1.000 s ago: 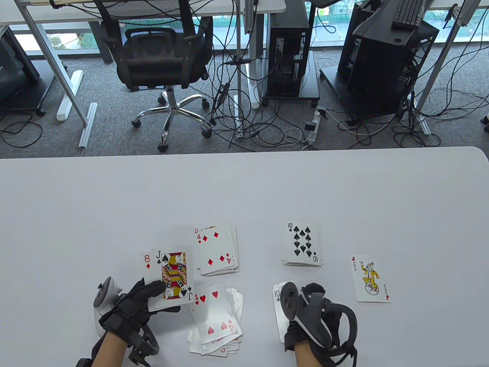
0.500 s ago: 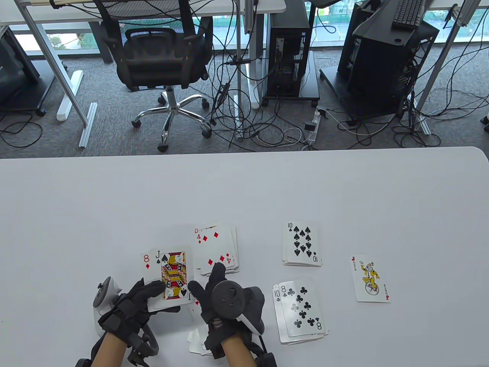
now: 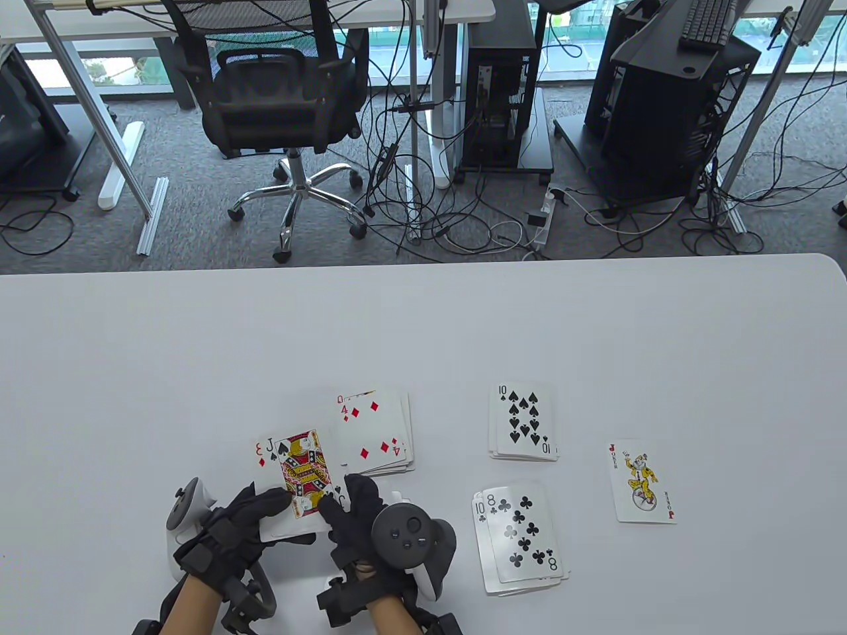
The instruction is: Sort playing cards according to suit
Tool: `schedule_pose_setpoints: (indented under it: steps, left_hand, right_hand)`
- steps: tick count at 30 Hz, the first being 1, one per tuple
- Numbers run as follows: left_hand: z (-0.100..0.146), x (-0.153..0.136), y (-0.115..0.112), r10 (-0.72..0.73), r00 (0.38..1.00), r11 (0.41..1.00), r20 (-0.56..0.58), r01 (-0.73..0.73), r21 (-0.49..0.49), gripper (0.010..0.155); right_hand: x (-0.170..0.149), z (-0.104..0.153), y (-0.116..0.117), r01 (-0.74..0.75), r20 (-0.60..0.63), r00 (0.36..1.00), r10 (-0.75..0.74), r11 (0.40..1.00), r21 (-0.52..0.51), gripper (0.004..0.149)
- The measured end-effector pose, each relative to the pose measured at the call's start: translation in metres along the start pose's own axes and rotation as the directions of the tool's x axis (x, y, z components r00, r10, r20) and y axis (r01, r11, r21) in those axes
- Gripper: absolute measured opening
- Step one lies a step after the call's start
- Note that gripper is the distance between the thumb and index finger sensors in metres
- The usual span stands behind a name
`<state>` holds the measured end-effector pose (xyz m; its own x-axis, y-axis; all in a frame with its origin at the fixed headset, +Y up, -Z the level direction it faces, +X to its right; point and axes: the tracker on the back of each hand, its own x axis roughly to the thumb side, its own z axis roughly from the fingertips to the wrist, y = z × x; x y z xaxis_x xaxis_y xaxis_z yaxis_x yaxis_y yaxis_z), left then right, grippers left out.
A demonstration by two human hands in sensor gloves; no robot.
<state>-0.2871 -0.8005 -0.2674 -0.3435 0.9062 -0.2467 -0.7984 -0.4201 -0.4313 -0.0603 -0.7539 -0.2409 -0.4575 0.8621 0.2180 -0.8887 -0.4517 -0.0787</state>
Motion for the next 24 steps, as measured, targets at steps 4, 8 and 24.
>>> schedule_pose_setpoints:
  steps: [4,8,24]
  left_hand:
    - [0.000,0.001,0.000,0.000,1.000,1.000,0.006,0.000,-0.006,0.051]
    - [0.001,0.002,0.001,-0.008,1.000,1.000,0.012,0.008,-0.001,0.050]
    - [0.001,0.001,0.001,0.016,1.000,1.000,0.022,-0.016,0.008,0.049]
  right_hand:
    - [-0.005,-0.002,-0.002,0.032,-0.023,0.999,-0.032,0.999,-0.003,0.042]
    - [-0.007,-0.006,-0.004,0.041,-0.058,0.998,-0.039,0.999,0.029,0.041]
    - [-0.005,-0.066,-0.127,-0.163,-0.102,0.983,0.154,0.983,-0.082,0.040]
